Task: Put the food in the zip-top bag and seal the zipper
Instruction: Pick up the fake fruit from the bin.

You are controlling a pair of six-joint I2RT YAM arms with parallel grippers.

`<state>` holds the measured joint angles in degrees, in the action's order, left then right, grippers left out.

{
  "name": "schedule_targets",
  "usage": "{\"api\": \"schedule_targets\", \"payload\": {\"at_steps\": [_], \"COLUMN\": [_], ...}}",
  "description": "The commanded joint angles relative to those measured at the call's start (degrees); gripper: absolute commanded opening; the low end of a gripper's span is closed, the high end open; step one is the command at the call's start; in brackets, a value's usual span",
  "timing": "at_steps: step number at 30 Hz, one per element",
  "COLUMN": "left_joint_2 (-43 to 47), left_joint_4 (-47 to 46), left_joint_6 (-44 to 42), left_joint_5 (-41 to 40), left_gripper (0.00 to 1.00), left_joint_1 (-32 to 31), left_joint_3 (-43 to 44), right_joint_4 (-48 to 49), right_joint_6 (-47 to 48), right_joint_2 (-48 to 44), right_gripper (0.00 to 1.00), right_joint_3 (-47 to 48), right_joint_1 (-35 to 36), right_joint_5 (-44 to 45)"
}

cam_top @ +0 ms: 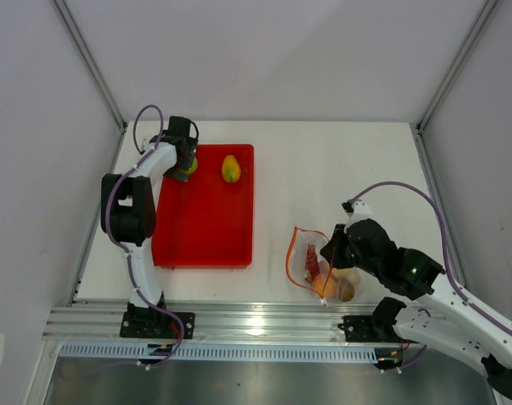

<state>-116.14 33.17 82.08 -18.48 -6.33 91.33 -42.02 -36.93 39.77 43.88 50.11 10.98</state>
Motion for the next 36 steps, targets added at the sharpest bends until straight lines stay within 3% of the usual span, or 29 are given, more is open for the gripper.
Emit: {"api": "schedule_targets", "payload": {"at_steps": [1, 16, 31, 36], "left_joint_2": [-1.63, -5.86, -7.53, -6.47], "left_joint_4": [2.86, 12.36, 7.88, 4.37], "left_joint_6": [0.97, 6.25, 4.4, 3.26], "left_joint_5": [-3.14, -4.02, -0.16, 0.2], "left_gripper": [1.0, 1.0, 0.99, 0.88], "left_joint_1": [0.7, 1.84, 2.46, 2.46], "left_joint_3": [4.11, 9.66, 7.55, 5.53], "right_joint_4": [1.85, 3.43, 3.44, 3.26], "right_joint_6": [1.33, 1.77, 1.6, 1.77], "right_joint_2": [0.05, 0.31, -0.3, -0.57], "right_gripper": [0.0, 0.0, 0.0, 0.0], "right_joint_3": [0.86, 0.42, -0.2, -0.55], "right_joint_1": [-0.36, -0.45, -0.62, -0.89], "right_joint_5": [-0.44, -1.14, -0.53, -0.35]}}
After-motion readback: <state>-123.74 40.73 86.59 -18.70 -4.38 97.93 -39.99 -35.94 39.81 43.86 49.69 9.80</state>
